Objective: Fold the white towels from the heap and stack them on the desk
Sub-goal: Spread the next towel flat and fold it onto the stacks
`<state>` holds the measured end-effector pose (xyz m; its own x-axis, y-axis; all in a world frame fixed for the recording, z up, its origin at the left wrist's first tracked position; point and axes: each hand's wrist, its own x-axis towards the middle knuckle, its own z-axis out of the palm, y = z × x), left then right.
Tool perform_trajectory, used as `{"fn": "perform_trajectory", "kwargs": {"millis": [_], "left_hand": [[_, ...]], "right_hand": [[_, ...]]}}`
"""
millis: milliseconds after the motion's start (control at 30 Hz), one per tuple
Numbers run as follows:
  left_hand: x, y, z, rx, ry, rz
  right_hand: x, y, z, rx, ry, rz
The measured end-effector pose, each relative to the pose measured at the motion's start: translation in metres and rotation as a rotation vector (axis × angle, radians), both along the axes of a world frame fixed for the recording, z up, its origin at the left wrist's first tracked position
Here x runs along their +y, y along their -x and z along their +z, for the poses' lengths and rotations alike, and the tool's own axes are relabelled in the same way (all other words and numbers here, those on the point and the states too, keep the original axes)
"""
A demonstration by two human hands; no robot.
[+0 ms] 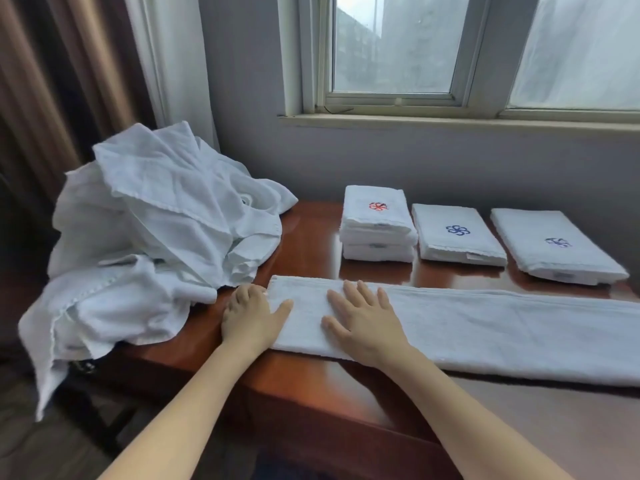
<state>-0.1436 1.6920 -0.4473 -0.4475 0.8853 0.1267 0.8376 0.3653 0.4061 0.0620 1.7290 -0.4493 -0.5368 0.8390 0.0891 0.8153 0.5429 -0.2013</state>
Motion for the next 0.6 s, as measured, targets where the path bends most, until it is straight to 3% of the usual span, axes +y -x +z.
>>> {"fn": "perform_trajectory", "kwargs": {"millis": [100, 200, 333, 400, 533, 600], "left_hand": [[0.005, 0.007, 0.012, -0.021, 0.111, -0.036], [0.005, 0.011, 0.026, -0.129, 0.071, -0.088], [0.008, 0.005, 0.043, -0.551, -0.051, -0.198], [0.011, -0.007, 0.055, -0.726, -0.154, -0.239], [0.027, -0.046, 0.077, -0.872, -0.226, -0.374], [0.033, -0.075, 0.087, -0.893, -0.228, -0.466]], "right_hand": [[0.000, 0.000, -0.002, 0.004, -0.006, -0.002], [0.000, 0.000, -0.002, 0.018, 0.000, -0.012], [-0.001, 0.000, 0.003, 0.119, 0.040, -0.011], [0.000, -0.006, 0.012, 0.340, 0.184, -0.023], [0.001, -0.030, 0.049, 1.054, 0.703, -0.086], [0.006, -0.049, 0.064, 1.213, 0.837, -0.024]]}}
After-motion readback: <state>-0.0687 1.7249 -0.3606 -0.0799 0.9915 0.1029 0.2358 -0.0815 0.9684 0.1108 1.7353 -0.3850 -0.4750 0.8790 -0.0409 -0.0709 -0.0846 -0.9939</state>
